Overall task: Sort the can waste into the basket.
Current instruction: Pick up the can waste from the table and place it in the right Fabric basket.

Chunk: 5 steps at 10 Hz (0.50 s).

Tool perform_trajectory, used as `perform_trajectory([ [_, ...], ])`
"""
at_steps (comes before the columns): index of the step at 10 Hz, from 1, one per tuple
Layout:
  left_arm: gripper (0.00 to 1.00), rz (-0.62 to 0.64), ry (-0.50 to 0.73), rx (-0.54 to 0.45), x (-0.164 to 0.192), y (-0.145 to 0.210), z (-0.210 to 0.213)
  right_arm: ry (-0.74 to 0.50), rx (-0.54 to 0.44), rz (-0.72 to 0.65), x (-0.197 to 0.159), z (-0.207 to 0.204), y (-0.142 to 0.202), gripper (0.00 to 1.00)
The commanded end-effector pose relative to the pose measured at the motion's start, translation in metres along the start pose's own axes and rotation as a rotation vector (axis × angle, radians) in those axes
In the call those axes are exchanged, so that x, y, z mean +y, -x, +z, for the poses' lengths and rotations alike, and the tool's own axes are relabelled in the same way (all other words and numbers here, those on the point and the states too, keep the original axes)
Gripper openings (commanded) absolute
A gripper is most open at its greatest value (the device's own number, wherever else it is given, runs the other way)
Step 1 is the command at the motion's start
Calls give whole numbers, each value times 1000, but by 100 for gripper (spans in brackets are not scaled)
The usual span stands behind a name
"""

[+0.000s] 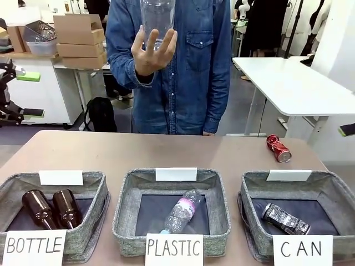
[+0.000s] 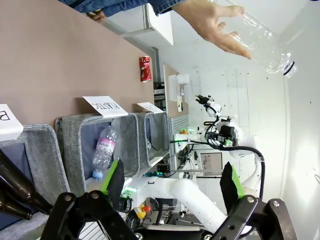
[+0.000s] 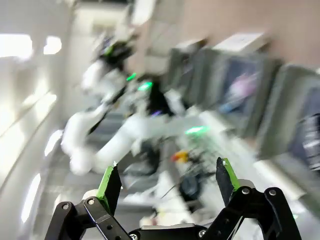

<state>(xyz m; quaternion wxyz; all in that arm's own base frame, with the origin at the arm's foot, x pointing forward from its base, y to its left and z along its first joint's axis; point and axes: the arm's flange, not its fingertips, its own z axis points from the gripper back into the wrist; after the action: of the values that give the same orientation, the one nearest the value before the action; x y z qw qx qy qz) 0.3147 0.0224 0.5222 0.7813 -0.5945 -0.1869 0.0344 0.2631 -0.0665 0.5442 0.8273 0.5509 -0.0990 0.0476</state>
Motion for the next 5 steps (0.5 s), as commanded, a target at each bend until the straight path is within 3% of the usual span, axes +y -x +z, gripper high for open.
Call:
perform_trajectory([
  [1, 100, -11, -8, 10, -1, 1, 2, 742, -191, -264, 1, -31, -26, 100],
  [2, 100, -11, -8, 10, -1, 1, 2, 915, -209, -321, -4, -39, -40, 100],
  [3, 100, -11, -8, 10, -1, 1, 2, 937, -170, -307, -4, -43, -46, 100],
  [4, 100, -11, -8, 10, -1, 1, 2, 902, -190, -301, -3, -40, -43, 100],
  [5, 100, -11, -8, 10, -1, 1, 2, 778, -188, -302, 5, -28, -24, 100],
])
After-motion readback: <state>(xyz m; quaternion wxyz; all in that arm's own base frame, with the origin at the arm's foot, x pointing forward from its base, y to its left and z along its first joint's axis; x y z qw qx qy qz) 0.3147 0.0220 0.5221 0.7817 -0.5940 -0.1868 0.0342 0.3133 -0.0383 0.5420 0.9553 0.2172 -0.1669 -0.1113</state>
